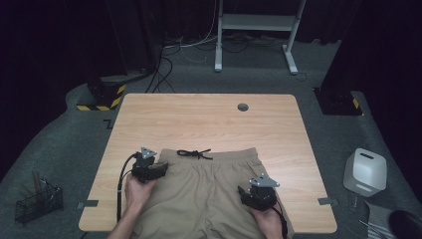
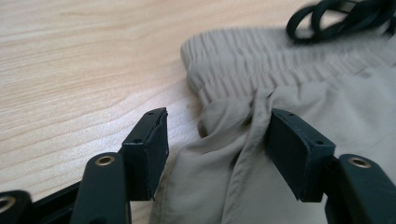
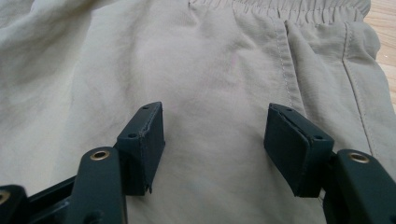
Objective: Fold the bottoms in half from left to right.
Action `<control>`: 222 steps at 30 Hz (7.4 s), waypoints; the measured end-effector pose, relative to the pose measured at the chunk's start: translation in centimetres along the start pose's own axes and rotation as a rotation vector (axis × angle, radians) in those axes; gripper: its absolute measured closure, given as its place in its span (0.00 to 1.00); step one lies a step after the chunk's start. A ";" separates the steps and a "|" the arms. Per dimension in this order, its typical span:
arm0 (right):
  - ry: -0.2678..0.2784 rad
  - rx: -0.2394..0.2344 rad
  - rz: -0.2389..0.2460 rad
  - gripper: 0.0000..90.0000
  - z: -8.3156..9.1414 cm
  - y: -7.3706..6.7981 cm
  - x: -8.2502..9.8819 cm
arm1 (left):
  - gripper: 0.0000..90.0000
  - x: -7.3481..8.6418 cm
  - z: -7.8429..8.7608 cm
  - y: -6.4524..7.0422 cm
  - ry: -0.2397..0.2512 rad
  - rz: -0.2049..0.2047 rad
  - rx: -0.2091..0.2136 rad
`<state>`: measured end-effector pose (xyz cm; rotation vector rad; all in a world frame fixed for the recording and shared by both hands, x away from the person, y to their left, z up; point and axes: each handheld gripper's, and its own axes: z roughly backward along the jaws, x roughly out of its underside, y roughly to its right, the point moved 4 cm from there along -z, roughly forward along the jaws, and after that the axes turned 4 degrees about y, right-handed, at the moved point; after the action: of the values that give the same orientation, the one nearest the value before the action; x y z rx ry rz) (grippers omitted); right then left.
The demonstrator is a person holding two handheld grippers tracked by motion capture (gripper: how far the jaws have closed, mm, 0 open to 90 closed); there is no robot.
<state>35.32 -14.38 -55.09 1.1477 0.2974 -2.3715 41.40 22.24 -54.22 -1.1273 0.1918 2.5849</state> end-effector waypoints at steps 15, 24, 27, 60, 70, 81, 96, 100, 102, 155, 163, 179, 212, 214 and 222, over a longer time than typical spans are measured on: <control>-0.001 0.004 0.000 0.42 0.0 0.0 0.0 | 0.64 -0.1 -0.4 0.0 -0.007 -0.040 0.075; 0.000 0.009 -0.005 0.42 0.0 0.0 0.0 | 0.86 -0.1 -0.1 0.3 -0.017 -0.055 0.102; 0.000 0.010 -0.004 0.42 0.0 0.0 0.0 | 0.90 0.0 0.0 0.4 -0.013 -0.047 0.109; -0.016 -0.177 0.111 0.50 -4.1 -6.3 -4.5 | 0.96 -4.3 2.7 -0.3 0.076 0.085 0.313; -0.029 -0.146 0.141 0.51 -6.4 -6.6 -5.5 | 0.96 -6.0 2.4 -1.5 0.100 0.135 0.318; -0.034 -0.145 0.144 0.52 -10.5 -8.7 -8.8 | 0.97 -9.2 2.1 -4.6 0.118 0.165 0.263; -0.021 -0.196 0.174 0.47 -6.7 -8.7 -8.4 | 0.97 -9.7 2.9 -2.8 0.165 0.140 0.301; -0.068 -0.201 0.204 0.47 -7.8 -9.4 -7.5 | 0.97 -9.9 2.8 -2.9 0.166 0.145 0.303; -0.062 -0.200 0.197 0.46 -8.8 -9.6 -7.6 | 0.97 -10.2 2.8 -2.9 0.163 0.126 0.293; -0.009 -0.068 0.066 0.42 -4.6 0.7 -3.7 | 0.97 -14.4 1.2 8.3 0.187 -0.007 0.505; -0.009 -0.066 0.064 0.42 -4.6 0.6 -3.7 | 0.96 -15.3 0.3 11.6 0.179 -0.035 0.561; -0.010 -0.066 0.064 0.42 -4.6 0.6 -3.7 | 0.94 -15.4 -3.6 16.3 0.110 -0.075 0.606; -0.017 -0.042 0.050 0.39 -4.5 0.6 -3.7 | 0.41 -6.6 0.4 12.1 0.049 -0.093 0.616; -0.015 -0.024 0.044 0.39 -4.0 0.7 -3.9 | 0.41 -5.6 0.2 12.5 0.039 -0.098 0.633; -0.025 -0.032 0.041 0.42 -0.3 1.4 -2.5 | 0.46 -3.7 -0.9 15.0 0.021 -0.130 0.593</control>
<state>37.59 -14.65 -53.36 1.0990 0.2997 -2.3356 39.39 7.06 -52.19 -0.9028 0.7980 2.1745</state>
